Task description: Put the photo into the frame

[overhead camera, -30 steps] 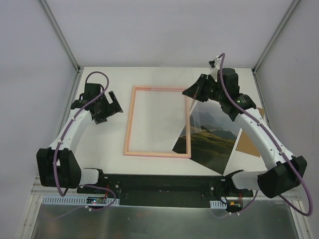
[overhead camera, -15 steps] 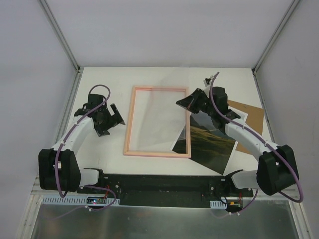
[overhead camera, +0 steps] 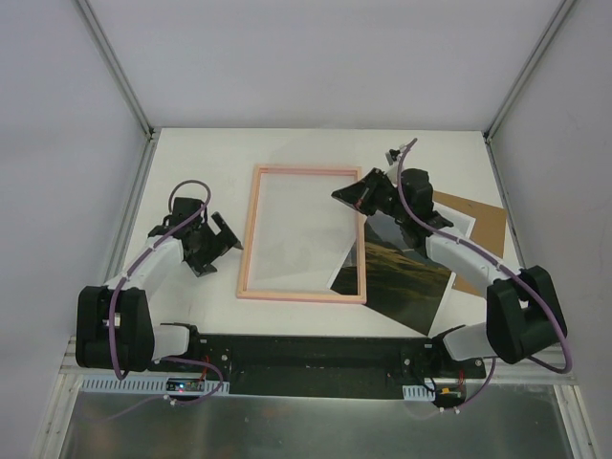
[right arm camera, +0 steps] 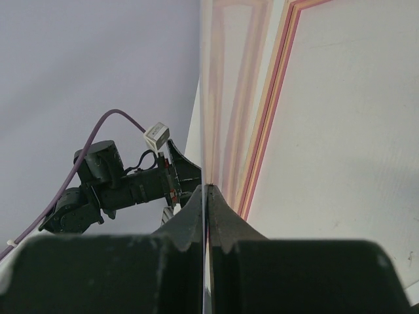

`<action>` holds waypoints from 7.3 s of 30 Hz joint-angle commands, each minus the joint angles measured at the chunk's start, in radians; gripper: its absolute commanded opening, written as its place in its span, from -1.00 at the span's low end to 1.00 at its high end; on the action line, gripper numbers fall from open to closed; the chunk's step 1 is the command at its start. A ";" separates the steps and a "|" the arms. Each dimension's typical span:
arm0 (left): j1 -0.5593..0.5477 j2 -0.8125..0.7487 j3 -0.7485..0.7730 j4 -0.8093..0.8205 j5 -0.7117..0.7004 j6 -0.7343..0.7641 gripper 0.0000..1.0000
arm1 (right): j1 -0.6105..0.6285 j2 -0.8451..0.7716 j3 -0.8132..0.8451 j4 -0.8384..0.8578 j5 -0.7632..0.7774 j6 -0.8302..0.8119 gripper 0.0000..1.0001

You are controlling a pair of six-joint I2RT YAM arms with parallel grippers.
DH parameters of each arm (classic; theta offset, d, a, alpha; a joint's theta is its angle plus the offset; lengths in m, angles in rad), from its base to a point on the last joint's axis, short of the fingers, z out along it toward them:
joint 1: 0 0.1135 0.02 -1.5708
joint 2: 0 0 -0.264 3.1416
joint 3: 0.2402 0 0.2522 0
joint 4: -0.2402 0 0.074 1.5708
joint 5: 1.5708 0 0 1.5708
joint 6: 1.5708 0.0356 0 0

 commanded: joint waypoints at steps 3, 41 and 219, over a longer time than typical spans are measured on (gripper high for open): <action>0.008 -0.032 -0.036 0.047 -0.048 -0.077 0.98 | 0.012 0.066 0.027 0.166 -0.057 0.034 -0.99; 0.009 0.005 -0.082 0.093 -0.047 -0.096 0.98 | 0.027 0.200 -0.068 0.348 -0.054 0.100 -0.99; -0.204 0.212 -0.003 0.015 -0.366 -0.157 0.98 | 0.058 0.314 -0.007 0.126 -0.048 -0.092 -0.99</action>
